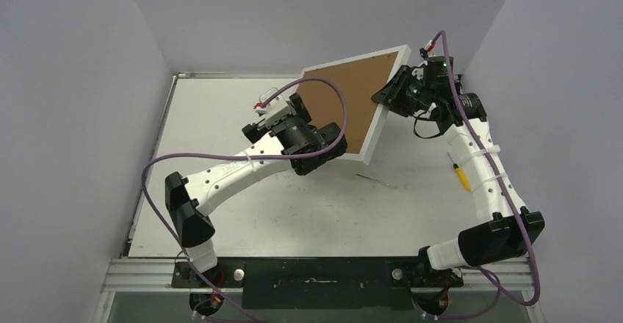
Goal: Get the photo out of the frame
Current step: Turn over the photo frame at the center of the board.
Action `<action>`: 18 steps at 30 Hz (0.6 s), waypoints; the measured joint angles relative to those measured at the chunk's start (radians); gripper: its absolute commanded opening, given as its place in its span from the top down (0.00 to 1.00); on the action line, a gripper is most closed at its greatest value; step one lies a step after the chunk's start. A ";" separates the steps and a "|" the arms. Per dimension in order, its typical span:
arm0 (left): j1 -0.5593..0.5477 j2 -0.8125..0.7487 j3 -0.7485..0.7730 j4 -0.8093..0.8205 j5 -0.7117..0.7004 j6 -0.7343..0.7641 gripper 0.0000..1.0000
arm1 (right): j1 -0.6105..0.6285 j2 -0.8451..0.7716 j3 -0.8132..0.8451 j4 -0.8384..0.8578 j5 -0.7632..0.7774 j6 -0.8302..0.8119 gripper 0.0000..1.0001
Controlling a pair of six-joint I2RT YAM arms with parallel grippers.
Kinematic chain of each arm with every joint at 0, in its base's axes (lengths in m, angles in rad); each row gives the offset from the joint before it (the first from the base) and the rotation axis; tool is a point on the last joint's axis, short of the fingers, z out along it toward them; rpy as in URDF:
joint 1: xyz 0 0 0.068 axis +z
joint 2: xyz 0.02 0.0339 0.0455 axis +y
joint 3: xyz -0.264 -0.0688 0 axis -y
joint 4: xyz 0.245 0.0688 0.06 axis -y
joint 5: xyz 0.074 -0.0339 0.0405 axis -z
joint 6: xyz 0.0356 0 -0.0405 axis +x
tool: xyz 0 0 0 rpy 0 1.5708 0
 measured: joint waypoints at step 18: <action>0.220 0.212 0.463 0.000 -0.002 0.097 0.04 | -0.034 0.000 0.000 -0.015 -0.026 -0.025 0.95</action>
